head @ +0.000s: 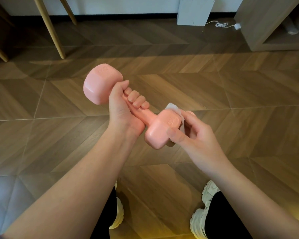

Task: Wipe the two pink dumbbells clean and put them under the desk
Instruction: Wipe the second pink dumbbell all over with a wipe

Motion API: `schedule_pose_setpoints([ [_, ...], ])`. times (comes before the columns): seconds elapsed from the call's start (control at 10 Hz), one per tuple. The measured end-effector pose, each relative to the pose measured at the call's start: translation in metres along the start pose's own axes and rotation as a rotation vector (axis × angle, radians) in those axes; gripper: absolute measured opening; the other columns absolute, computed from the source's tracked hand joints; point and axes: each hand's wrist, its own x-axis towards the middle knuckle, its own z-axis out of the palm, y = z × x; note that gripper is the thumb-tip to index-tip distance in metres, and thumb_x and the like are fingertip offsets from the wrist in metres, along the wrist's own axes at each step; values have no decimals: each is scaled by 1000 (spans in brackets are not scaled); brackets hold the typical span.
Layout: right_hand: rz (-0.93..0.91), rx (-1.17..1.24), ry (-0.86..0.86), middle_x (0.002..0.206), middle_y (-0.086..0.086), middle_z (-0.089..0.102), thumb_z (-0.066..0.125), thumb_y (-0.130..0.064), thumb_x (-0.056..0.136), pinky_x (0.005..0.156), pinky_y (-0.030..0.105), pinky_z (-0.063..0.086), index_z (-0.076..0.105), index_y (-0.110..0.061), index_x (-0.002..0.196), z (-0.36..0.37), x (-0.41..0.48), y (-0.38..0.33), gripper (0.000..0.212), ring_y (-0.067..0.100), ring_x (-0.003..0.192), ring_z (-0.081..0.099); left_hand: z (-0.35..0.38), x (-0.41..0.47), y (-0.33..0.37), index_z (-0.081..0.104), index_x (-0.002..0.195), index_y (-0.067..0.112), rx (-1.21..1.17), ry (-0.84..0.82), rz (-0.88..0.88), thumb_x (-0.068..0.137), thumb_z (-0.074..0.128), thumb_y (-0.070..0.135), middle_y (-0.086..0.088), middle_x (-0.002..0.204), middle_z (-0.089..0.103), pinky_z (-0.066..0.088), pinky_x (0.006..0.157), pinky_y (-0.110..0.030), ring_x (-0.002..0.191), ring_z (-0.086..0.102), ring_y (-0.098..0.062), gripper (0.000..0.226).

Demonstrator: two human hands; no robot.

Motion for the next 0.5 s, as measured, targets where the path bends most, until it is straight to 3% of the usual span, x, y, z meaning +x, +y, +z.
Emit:
schedule_pose_setpoints([
  [0.1, -204, -247, 96, 136, -12, 59, 66, -32, 88, 105, 16, 38, 59, -13, 134, 4, -7, -2, 50, 2, 131, 50, 1, 0, -1, 35, 54, 22, 14, -10, -2, 89, 53, 20, 8, 46, 27, 28, 42, -22, 40, 26, -9, 40],
  [0.2, -202, -287, 86, 130, -23, 59, 62, -38, 90, 101, 13, 38, 57, -14, 137, 4, -6, 1, 53, -3, 124, 52, 1, 0, -2, 34, 55, 22, 36, -4, 10, 90, 53, 20, 8, 46, 28, 29, 42, -22, 40, 26, -9, 39],
  [0.3, -35, -131, 22, 112, -36, 59, 66, -46, 85, 97, 14, 38, 57, -23, 137, 1, -3, 0, 57, -9, 111, 53, 1, 1, 0, 34, 56, 22, 37, 10, 22, 89, 53, 19, 8, 46, 28, 29, 42, -22, 40, 26, -9, 38],
  [0.4, -243, -335, 85, 131, -14, 60, 67, -29, 91, 106, 19, 37, 58, -9, 135, 2, -4, -3, 49, -1, 124, 53, 1, 1, 0, 34, 55, 22, 32, 12, 16, 89, 53, 20, 8, 47, 28, 29, 42, -22, 40, 26, -9, 39],
  [0.5, -434, -451, 121, 139, 7, 57, 62, -19, 93, 112, 34, 37, 59, -1, 131, 4, -6, 0, 42, 15, 133, 51, 1, 0, -2, 34, 54, 22, 30, 7, 0, 89, 53, 20, 8, 47, 27, 30, 42, -22, 40, 27, -9, 40],
])
